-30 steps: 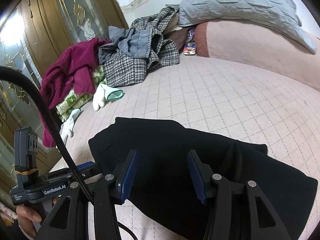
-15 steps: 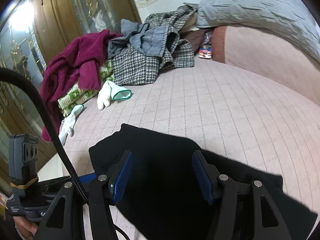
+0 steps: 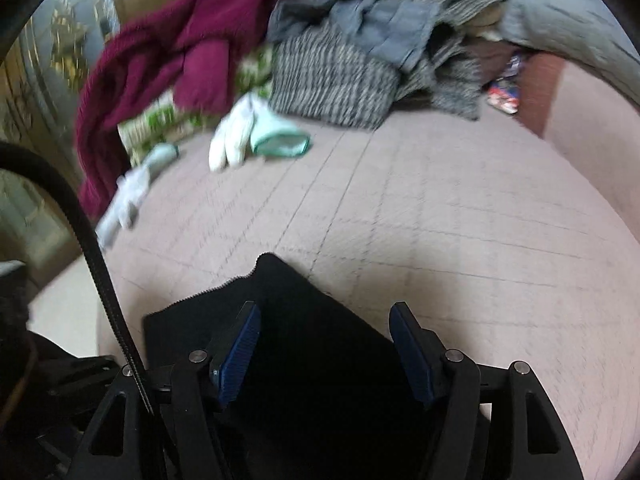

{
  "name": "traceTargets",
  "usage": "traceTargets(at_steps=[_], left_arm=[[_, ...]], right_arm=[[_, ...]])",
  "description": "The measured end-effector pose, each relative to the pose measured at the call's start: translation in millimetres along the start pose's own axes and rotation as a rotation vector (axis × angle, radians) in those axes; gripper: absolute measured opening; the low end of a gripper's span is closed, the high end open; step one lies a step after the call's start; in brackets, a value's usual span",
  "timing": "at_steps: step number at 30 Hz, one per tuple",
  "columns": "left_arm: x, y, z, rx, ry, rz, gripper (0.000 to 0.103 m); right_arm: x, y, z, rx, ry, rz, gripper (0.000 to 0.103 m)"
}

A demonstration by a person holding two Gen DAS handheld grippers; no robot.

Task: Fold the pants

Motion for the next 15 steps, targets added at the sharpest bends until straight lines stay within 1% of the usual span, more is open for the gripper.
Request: traceTargets(at_steps=[1,2,3,4,6,8,9,10,12,13,15], left_arm=[[-1,1,0,0.002,-0.002,-0.003,0.055],[-1,2,0,-0.002,-0.001,-0.006,0.054],[-1,3,-1,-0.013,0.007,-0.013,0.048],[-1,4,-2,-0.019,0.012,-0.019,0.039],[3,7,-5,-0.012,-0.003,-0.026,0.031],[13,14,-12,0.004,-0.049,-0.064,0.027],[26,19,-22,-0.011,-0.089,-0.103,0.026],[34,23,-30,-0.029,-0.114,-0.133,0.026],[58,26,-55,-0.093,-0.177,-0.214,0.026],[69,25,-72,-0.132,-0.219,-0.244,0.026],[87,14,-108,-0.216,-0.322,-0.268,0.026]], right_arm=[[-8,0,0,0.007,0.005,0.009,0.064],[-12,1,1,0.018,0.007,0.010,0.054],[-15,1,2,0.029,0.011,0.011,0.038],[-15,1,4,0.031,0.015,0.014,0.036],[-7,1,5,0.024,0.009,-0.012,0.019],[17,2,5,0.009,0.011,-0.076,0.016],[27,5,6,0.001,0.008,-0.102,0.015],[46,6,5,-0.016,0.004,-0.149,0.014],[88,8,3,-0.049,0.006,-0.247,0.013],[115,5,1,-0.070,0.009,-0.304,0.013],[162,-3,-2,-0.104,0.007,-0.393,0.012]])
Point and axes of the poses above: each gripper's, at about its wrist camera, not at the fingertips, and x roughly against the way its jaws point, z to its left, y to its top, the point moved 8 cm from there along -x, roughly the way its jaws point, and after that the axes turned 12 degrees about y, right-handed, at the moved point
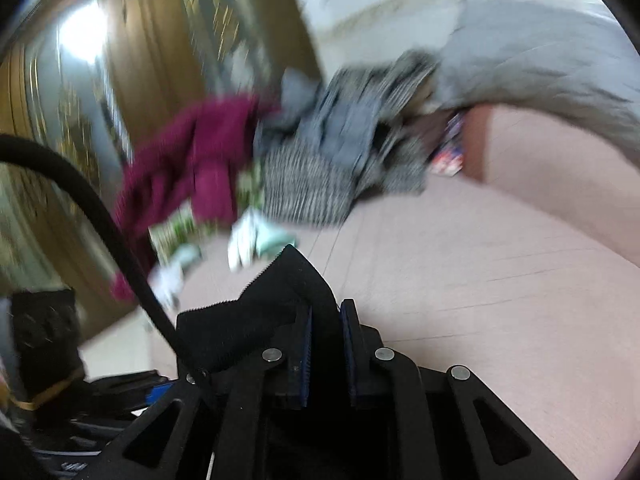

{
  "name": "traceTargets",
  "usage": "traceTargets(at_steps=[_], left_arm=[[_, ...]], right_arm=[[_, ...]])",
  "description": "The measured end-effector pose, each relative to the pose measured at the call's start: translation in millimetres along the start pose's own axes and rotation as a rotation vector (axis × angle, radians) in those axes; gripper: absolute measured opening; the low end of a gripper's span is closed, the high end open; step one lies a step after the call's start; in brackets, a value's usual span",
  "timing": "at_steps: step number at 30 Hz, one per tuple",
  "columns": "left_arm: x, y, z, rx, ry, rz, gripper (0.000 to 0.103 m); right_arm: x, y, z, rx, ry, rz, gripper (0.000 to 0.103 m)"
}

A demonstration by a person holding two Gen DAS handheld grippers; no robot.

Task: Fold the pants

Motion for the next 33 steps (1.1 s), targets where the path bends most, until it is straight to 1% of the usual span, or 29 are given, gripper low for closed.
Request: traceTargets(at_steps=[1,2,4,6,7,8,9,12,13,14,15,16,17,18,19,20,21,23,28,29,30,31,32,33], left_arm=[[0,-3,-18,-0.035,-0.041,-0.002,0.026],[-1,-6,-35,-0.071,-0.073,0.004,0.026],[-9,-23,-74,-0.166,-0.125,0.040,0.026],[-26,-49,-107,-0.251,-0.155,0.096,0.026],[-38,-64,-122,-0.291,-0.164,0.136,0.026],[-50,-77,-132,-0.320,-0.167,0.174,0.026],[-65,-95,-142,-0.356,-0.157,0.224,0.026],[-91,-117,-158,-0.400,-0.146,0.300,0.026],[-94,-119,-162,-0.402,-0.149,0.309,0.026],[-91,-117,-166,-0.410,-0.155,0.304,0.026],[-86,-115,-170,-0.423,-0.184,0.303,0.026],[-74,-118,-175,-0.436,-0.234,0.314,0.026],[-67,-114,-176,-0.443,-0.268,0.317,0.026],[-58,-110,-176,-0.451,-0.290,0.307,0.026],[-50,-105,-174,-0.464,-0.299,0.288,0.031],[-44,-101,-170,-0.479,-0.297,0.268,0.032],[-38,-98,-168,-0.495,-0.277,0.246,0.032],[-38,-89,-158,-0.507,-0.224,0.216,0.032],[-66,-57,-116,-0.398,-0.069,0.191,0.032],[-70,-57,-104,-0.372,-0.039,0.196,0.032],[-77,-54,-95,-0.333,-0.016,0.209,0.032],[-80,-53,-92,-0.312,-0.009,0.217,0.032],[-85,-52,-90,-0.292,-0.001,0.224,0.032],[-87,-52,-88,-0.278,0.008,0.226,0.032]], right_arm=[[34,1,-4,-0.019,-0.013,-0.055,0.012],[52,1,-6,-0.024,-0.028,-0.080,0.012],[104,-13,-16,-0.048,-0.077,-0.145,0.010],[136,-31,-30,-0.084,-0.135,-0.170,0.010],[151,-45,-41,-0.119,-0.160,-0.176,0.010],[163,-62,-56,-0.180,-0.184,-0.180,0.009],[173,-85,-75,-0.248,-0.228,-0.175,0.008],[184,-134,-123,-0.397,-0.369,-0.133,0.008],[190,-154,-137,-0.485,-0.383,-0.125,0.008],[196,-161,-140,-0.526,-0.381,-0.134,0.008],[204,-165,-140,-0.555,-0.368,-0.163,0.011],[214,-165,-136,-0.561,-0.350,-0.204,0.015],[222,-164,-131,-0.556,-0.345,-0.228,0.032],[231,-163,-126,-0.552,-0.347,-0.243,0.052],[236,-162,-120,-0.549,-0.337,-0.258,0.056],[239,-162,-116,-0.547,-0.316,-0.269,0.057],[236,-160,-108,-0.545,-0.276,-0.272,0.057],[222,-159,-99,-0.535,-0.246,-0.239,0.057],[175,-153,-103,-0.481,-0.287,-0.131,0.057],[165,-153,-106,-0.472,-0.287,-0.117,0.054],[157,-156,-109,-0.477,-0.300,-0.099,0.035],[148,-158,-112,-0.492,-0.310,-0.094,0.028],[150,-160,-112,-0.499,-0.305,-0.107,0.016],[153,-157,-110,-0.506,-0.299,-0.129,0.007]])
Point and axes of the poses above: each gripper's, at about its wrist camera, not at the fingertips, and x roughly against the way its jaws point, z to its left, y to its top, the point moved 8 cm from there along -x, roughly the way its jaws point, and after that the axes turned 12 degrees about y, right-handed, at the moved point
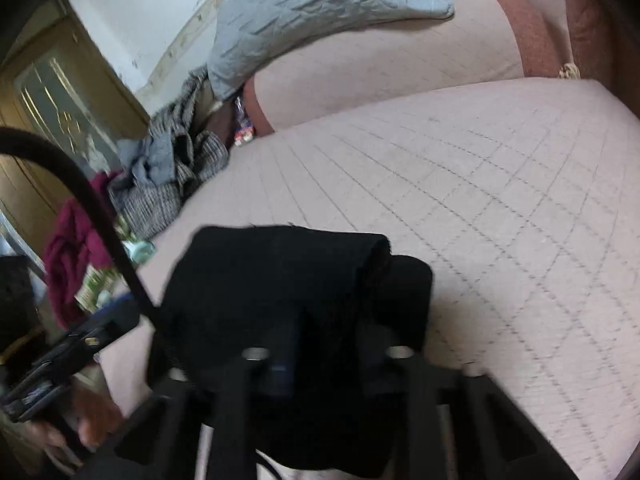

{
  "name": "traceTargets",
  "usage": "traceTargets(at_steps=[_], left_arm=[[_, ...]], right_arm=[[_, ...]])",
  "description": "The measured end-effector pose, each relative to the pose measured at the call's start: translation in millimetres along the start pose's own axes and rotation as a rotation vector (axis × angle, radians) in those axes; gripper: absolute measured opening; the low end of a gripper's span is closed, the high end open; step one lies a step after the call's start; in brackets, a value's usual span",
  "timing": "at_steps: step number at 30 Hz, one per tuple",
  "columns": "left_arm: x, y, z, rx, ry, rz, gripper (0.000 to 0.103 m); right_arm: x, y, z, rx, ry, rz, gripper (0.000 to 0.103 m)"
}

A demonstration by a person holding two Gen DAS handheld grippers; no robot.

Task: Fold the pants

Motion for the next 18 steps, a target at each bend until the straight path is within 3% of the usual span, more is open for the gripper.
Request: traceTargets(at_steps=[5,9,11,15,18], left_arm=[[-2,4,-11,-0.024,-0.005,-0.019,0.032],[-21,-5,-15,-0.045,0.030,0.026,0.032],[-23,-8,-17,-0.045,0.039,0.030,0.032],[-21,-6,-21,-0.045,0.025,0.022,0.032],[-21,-5,-23,-0.034,0.021,0.024,0.032]], right_arm=[[43,12,8,0.036,0.006,-0.080,0.006],[21,-3,-13,-0.002,-0.071,0.004,0.006],[13,-6,-18,-0.008,-0.086,0.003,0.006],[40,0,-14,-0.027,-0.104,-0.055,0.025],[60,1,5,0.053,-0.106,-0.060,0.025]])
Point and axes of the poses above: each gripper's, at about its wrist camera, not at the fingertips, and x roughly against the way its jaws point, z to its left, y to its top, the point moved 8 cm from there along -x, roughly the way its jaws point, and after that the axes turned 12 degrees about y, right-handed, at the moved point
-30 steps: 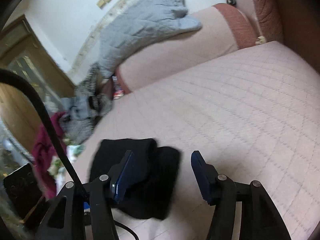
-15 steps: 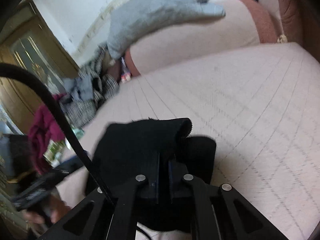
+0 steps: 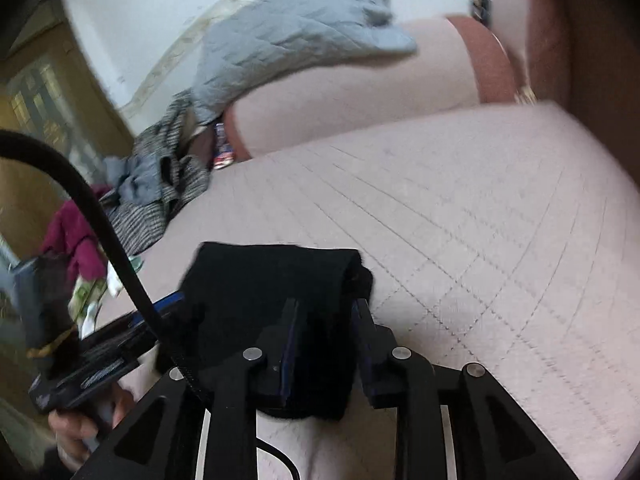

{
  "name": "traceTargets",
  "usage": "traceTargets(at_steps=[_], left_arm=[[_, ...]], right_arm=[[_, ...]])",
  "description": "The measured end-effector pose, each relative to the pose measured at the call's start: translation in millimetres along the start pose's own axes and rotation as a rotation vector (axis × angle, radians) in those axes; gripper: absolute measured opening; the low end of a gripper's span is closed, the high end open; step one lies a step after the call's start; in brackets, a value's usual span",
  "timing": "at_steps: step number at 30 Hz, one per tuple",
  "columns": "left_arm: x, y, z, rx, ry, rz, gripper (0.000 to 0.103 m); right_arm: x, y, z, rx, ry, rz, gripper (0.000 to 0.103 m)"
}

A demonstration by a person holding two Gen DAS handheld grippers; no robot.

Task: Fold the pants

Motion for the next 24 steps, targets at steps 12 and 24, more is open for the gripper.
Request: traceTargets(at_steps=[12,24], left_arm=[[-8,-4,-1,-0.019,0.019,0.020,0.032],[21,4,24,0.034,0.049,-0.042,0.056]], right_arm=[[-28,-56,34,0.179,0.000,0.093,0.025],[1,-21,11,0.053,-0.009,0.029,0.034]])
Point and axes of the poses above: each gripper's, at about its wrist camera, not at the fingertips, and x roughly against the way its jaws point, z to its left, y to its top, the point moved 8 cm from there along -x, roughly the way its jaws point, and after that the axes turned 12 degrees about y, right-handed, at the moved point
